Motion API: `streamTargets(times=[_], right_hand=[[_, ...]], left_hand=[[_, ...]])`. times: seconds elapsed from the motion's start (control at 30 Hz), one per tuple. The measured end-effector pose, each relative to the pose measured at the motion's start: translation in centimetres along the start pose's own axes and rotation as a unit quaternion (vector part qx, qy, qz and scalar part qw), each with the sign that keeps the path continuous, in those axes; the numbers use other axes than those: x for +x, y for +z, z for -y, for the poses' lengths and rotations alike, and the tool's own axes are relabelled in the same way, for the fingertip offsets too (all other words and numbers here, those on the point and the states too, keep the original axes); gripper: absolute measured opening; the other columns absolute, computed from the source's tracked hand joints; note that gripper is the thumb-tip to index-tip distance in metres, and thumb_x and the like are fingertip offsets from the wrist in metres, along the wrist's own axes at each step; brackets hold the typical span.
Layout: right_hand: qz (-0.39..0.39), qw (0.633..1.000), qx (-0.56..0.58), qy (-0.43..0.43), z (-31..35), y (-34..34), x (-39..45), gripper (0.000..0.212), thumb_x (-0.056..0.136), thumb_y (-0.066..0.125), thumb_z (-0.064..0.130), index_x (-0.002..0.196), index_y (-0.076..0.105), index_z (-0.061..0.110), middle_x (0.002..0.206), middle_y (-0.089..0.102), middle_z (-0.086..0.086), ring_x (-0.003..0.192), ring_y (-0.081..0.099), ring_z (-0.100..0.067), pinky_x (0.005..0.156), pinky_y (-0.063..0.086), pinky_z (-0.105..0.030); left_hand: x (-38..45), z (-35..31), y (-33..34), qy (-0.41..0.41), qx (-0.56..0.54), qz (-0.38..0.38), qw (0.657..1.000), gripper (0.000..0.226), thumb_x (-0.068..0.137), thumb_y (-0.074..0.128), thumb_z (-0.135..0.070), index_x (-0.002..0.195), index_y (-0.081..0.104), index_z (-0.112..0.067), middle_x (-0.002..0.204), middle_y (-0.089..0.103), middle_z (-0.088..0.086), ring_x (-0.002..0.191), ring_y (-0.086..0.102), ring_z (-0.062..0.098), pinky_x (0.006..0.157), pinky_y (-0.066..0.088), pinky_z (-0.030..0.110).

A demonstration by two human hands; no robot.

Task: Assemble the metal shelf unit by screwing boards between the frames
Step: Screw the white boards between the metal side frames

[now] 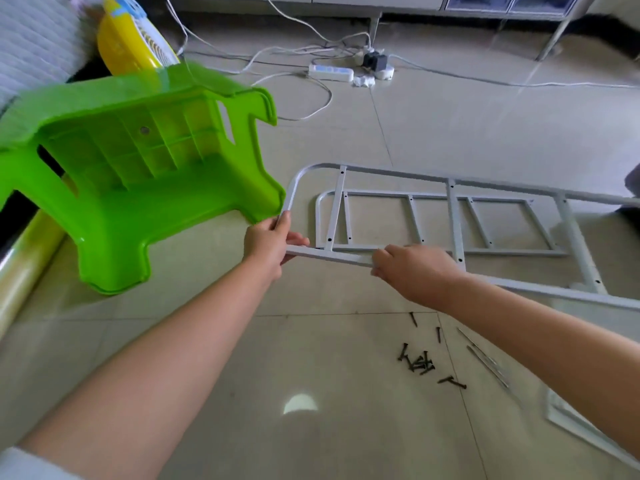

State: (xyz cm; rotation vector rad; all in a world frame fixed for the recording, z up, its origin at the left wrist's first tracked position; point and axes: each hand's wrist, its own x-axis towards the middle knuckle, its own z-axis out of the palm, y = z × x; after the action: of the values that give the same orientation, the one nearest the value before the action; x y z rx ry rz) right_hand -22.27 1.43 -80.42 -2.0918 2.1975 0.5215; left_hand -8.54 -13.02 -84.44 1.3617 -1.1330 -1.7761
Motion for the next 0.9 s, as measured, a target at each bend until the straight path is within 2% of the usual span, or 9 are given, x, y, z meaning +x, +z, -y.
streamTargets(times=[0.1,0.23,0.33,0.4,0.47,0.63,0.73,0.8,0.9], right_hand=[[0.054,0.992,0.111,0.028,2.3,-0.9,-0.2,0.034,0.100,0.026,0.036,0.113,0.048,0.014,0.107,0.056,-0.002,0.097,0.057,-0.025,0.070,0.042,-0.030],[-0.191,0.969,0.116,0.109,2.2,-1.9,1.1,0.041,0.091,0.051,0.030,0.121,0.052,0.002,0.117,0.054,-0.016,0.109,0.052,-0.037,0.087,0.043,-0.042],[-0.071,0.926,0.259,0.266,3.2,-1.8,2.7,0.049,0.094,0.045,0.038,0.129,0.037,0.004,0.121,0.049,-0.019,0.113,0.048,-0.036,0.087,0.039,-0.040],[-0.023,0.896,0.366,0.250,4.6,-0.6,3.4,0.031,0.097,0.035,0.038,0.100,0.047,0.010,0.090,0.056,-0.016,0.084,0.057,-0.033,0.069,0.040,-0.035],[-0.054,0.888,0.399,0.220,6.4,-0.3,3.8,0.037,0.099,0.029,0.037,0.069,0.037,0.015,0.065,0.046,-0.007,0.062,0.046,-0.027,0.058,0.033,-0.031],[-0.093,0.858,0.456,0.219,8.6,-3.4,5.5,0.045,0.099,0.026,0.039,0.062,0.030,0.015,0.060,0.036,-0.002,0.051,0.033,-0.015,0.046,0.026,-0.026],[-0.135,0.826,0.494,0.237,9.2,-5.4,7.3,0.048,0.099,0.026,0.041,0.060,0.032,0.012,0.059,0.035,-0.004,0.059,0.040,-0.024,0.051,0.033,-0.030],[-0.155,0.806,0.513,0.252,9.6,-6.3,8.6,0.048,0.099,0.026,0.041,0.066,0.037,0.009,0.061,0.037,-0.004,0.067,0.045,-0.026,0.050,0.034,-0.029],[-0.166,0.772,0.550,0.273,10.7,-6.7,11.0,0.043,0.099,0.024,0.041,0.084,0.043,0.006,0.064,0.039,-0.003,0.067,0.046,-0.026,0.052,0.040,-0.030]], left_hand=[[-0.3,-1.7,-2.0,0.019,-0.014,0.033,0.999,0.023,0.098,0.046,-0.023,0.077,0.052,-0.015,0.041,0.052,-0.004,0.031,0.051,0.003,0.037,0.040,0.011],[-1.2,-2.8,-5.7,0.008,-0.015,0.109,0.994,0.023,0.098,0.044,-0.020,0.079,0.055,-0.012,0.033,0.044,-0.007,0.027,0.041,0.002,0.034,0.037,0.011],[-2.0,-3.1,-9.2,-0.004,0.038,0.146,0.989,0.023,0.098,0.043,-0.020,0.081,0.057,-0.012,0.034,0.044,-0.007,0.028,0.039,0.002,0.034,0.035,0.011],[-2.1,-3.3,-11.4,-0.010,0.064,0.154,0.986,0.023,0.098,0.042,-0.020,0.083,0.057,-0.011,0.035,0.046,-0.006,0.028,0.040,0.002,0.034,0.036,0.011],[-2.2,-3.8,-13.1,-0.007,0.063,0.133,0.989,0.019,0.097,0.043,-0.020,0.085,0.056,-0.011,0.037,0.052,-0.003,0.029,0.046,0.002,0.035,0.038,0.011],[-2.0,-4.4,-14.1,0.028,-0.113,-0.070,0.991,0.023,0.096,0.044,-0.040,0.083,0.048,-0.022,0.064,0.062,0.000,0.056,0.061,0.011,0.051,0.051,0.025],[-4.4,-1.9,-14.2,0.112,0.153,-0.134,0.973,0.035,0.090,0.048,-0.050,0.085,0.049,-0.015,0.084,0.056,0.010,0.078,0.056,0.026,0.069,0.047,0.036],[-6.7,-0.3,-14.5,0.138,0.396,-0.141,0.897,0.037,0.089,0.056,-0.037,0.101,0.048,-0.003,0.099,0.058,0.019,0.092,0.056,0.033,0.072,0.040,0.036],[-8.4,0.3,-15.1,0.115,0.563,-0.135,0.808,0.024,0.094,0.046,-0.018,0.108,0.038,-0.001,0.105,0.059,0.022,0.095,0.056,0.040,0.065,0.034,0.035]])
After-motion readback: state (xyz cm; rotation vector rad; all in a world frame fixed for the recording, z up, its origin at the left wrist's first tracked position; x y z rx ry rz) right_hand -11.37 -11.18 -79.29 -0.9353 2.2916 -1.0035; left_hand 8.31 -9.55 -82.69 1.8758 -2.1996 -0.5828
